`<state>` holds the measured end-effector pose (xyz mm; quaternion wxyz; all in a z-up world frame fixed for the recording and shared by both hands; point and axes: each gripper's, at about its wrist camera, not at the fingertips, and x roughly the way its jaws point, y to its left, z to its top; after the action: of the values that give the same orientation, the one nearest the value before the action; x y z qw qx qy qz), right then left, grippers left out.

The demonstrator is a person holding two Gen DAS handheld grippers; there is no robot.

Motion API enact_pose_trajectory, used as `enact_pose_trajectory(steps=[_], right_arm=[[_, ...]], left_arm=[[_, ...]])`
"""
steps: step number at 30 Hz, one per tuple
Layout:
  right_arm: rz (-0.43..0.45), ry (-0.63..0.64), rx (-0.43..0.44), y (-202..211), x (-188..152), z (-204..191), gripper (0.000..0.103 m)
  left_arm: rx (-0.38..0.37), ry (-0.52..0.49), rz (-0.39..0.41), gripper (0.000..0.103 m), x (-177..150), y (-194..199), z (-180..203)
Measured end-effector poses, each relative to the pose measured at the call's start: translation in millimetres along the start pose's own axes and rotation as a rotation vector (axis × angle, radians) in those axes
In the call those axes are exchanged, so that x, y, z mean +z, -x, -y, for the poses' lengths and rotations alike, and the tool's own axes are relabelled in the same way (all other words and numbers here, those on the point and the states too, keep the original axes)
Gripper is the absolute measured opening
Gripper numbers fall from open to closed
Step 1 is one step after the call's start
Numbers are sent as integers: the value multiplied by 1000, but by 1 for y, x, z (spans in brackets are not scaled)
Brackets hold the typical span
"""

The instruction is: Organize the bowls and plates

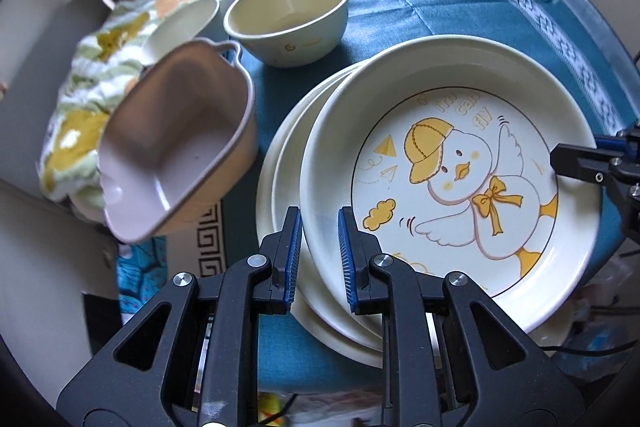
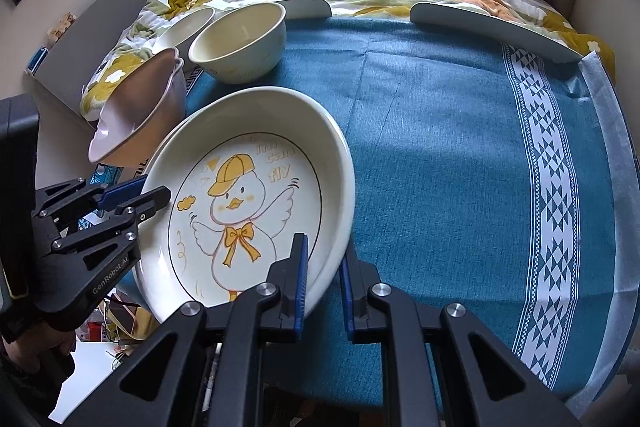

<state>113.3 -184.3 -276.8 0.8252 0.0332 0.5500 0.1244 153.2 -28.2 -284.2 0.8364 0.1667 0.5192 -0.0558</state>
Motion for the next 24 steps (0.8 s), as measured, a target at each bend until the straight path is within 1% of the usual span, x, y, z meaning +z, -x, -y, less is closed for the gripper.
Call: enact_pose_trajectory(steps=[3,10,16,21,24], right_arm=[[-1,3,-4,-2,1,-2,14],[-6,19,-23,-5,1,-5,14],[-4,43,-49,-6,2,-9,15],[-2,56,-63,-7,2,-11,15],[1,65,-79,-7,2,-13,15]], left_arm=[[37,-32,9,16,0,0,6],[55,-34,11,16,0,0,6],[108,-78,28,16,-4,2,15],[114,-73,26,16,-4,3,14],[141,-69,27,16,-4,3,13]])
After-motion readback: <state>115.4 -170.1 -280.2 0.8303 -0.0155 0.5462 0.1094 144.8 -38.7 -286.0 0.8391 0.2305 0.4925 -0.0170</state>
